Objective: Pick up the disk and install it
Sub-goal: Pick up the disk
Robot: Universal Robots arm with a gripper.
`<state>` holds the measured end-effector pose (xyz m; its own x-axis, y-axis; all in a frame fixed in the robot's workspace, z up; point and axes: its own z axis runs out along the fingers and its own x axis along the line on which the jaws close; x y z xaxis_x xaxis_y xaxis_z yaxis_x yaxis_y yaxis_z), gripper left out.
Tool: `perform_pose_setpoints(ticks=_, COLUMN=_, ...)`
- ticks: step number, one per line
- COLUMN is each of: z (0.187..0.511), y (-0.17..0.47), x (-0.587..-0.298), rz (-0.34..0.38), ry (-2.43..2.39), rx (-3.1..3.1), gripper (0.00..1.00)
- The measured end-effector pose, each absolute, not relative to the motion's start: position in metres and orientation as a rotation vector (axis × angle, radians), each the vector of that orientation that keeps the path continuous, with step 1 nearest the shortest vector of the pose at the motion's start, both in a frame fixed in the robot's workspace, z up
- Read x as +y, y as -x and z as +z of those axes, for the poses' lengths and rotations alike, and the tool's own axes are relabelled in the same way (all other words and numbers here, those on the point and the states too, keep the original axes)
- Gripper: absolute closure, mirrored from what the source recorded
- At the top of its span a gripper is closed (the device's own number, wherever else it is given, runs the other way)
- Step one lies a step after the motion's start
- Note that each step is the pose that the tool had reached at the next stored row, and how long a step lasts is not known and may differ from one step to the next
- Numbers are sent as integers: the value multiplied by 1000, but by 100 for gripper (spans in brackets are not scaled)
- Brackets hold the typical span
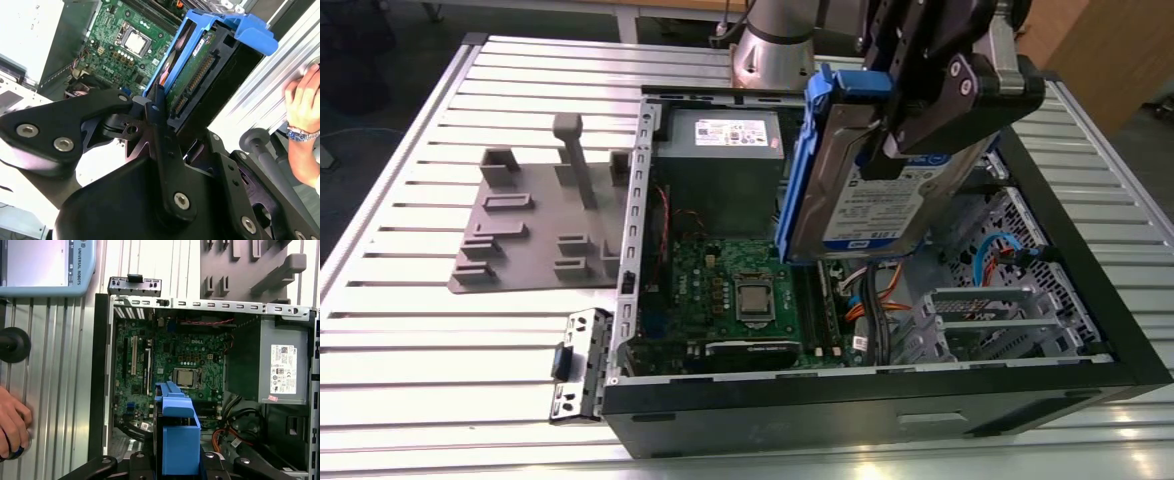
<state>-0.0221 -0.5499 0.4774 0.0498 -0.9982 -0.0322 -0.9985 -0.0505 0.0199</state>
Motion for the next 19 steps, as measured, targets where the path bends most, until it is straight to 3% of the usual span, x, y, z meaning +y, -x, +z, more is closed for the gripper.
perform_pose_setpoints(ticks=19, z=477, y=-9, x=-550, rz=62, ry=2272, rx=2161, gripper=64)
